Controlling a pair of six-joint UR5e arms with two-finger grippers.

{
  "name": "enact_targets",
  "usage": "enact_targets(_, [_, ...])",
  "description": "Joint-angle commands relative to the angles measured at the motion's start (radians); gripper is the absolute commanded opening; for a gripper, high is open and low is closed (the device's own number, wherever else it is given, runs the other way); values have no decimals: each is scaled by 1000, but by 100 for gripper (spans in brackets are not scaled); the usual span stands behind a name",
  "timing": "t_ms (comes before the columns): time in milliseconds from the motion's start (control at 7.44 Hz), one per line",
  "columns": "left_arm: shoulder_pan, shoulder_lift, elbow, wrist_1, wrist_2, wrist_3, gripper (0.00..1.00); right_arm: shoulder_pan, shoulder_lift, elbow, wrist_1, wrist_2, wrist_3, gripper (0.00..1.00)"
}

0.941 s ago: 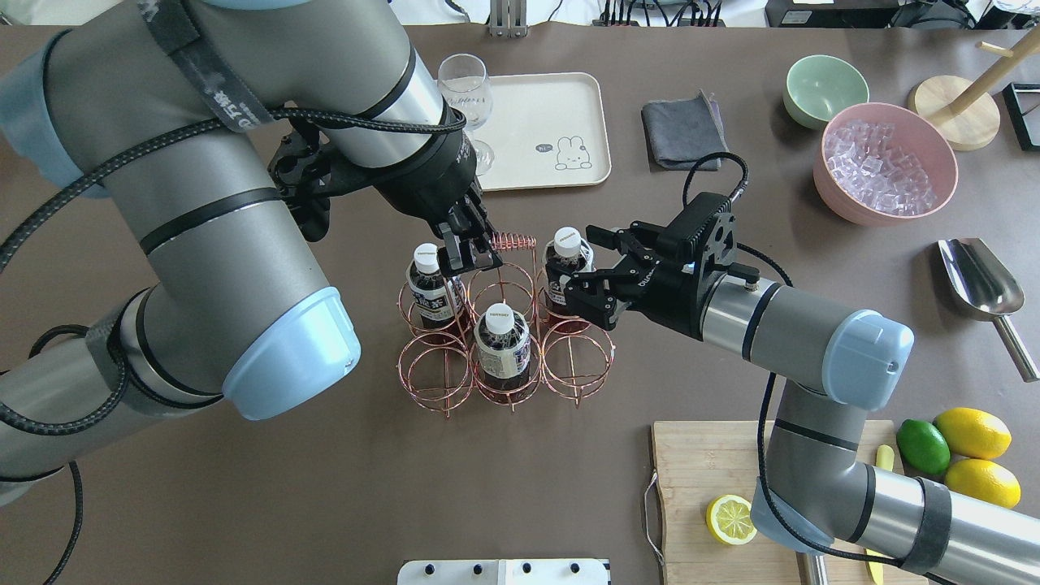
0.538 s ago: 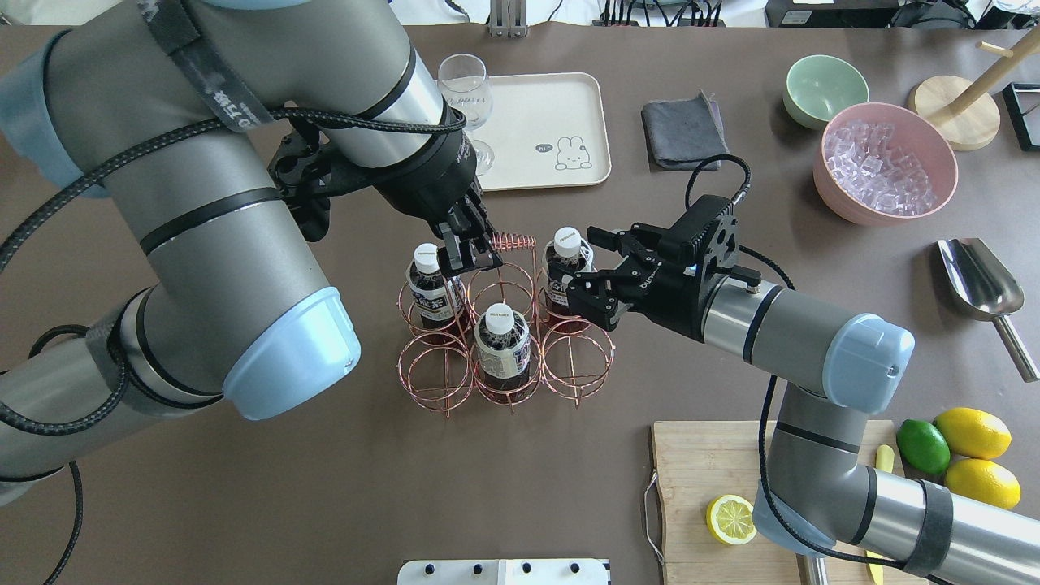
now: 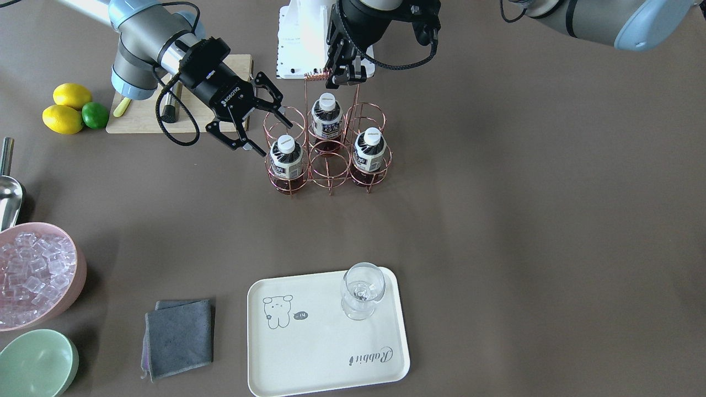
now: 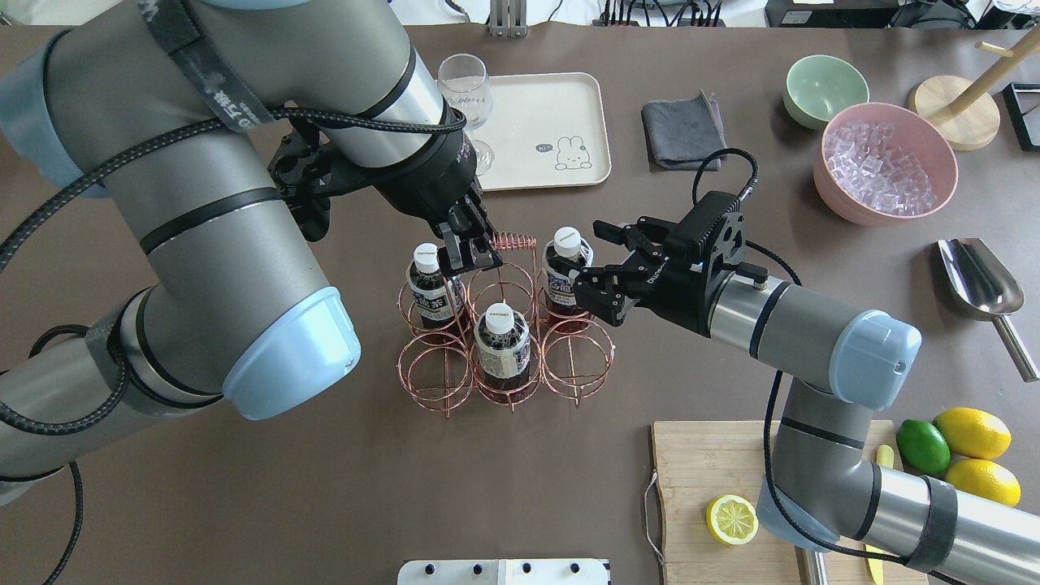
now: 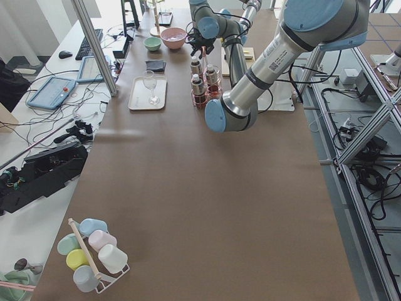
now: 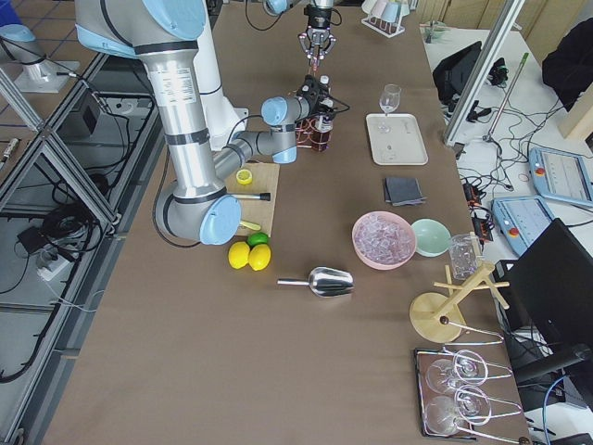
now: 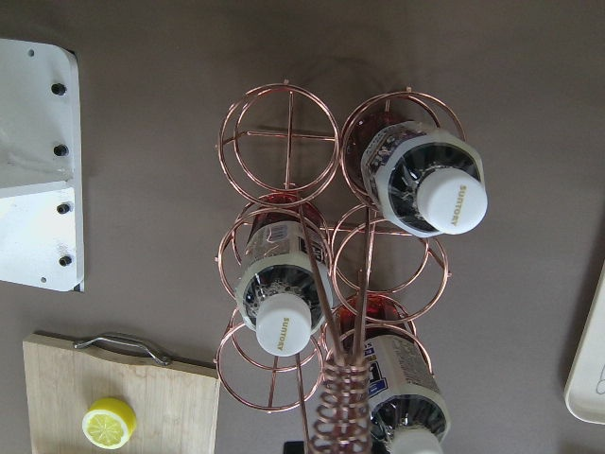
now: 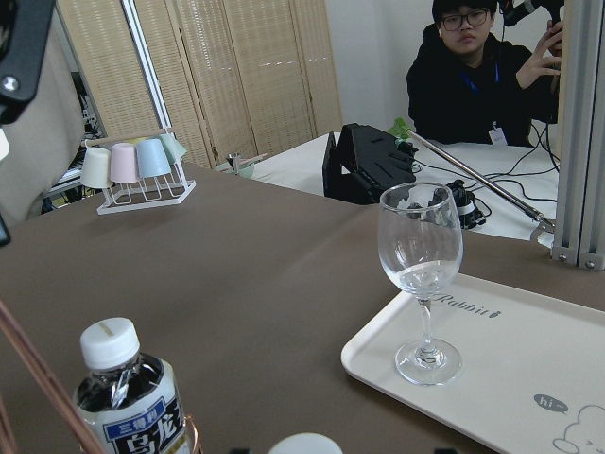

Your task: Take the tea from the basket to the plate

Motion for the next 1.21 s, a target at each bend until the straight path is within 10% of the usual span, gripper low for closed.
enact_targets(0, [0, 0, 0, 0, 0, -3, 0, 4, 16, -4, -7, -4, 2, 70])
enact_targets(807, [0, 0, 0, 0, 0, -5, 0, -4, 49, -40, -17, -12, 6, 69])
enact_targets(1076, [2, 1, 2, 0, 0, -5, 0, -5, 47, -40, -15, -11, 3, 49])
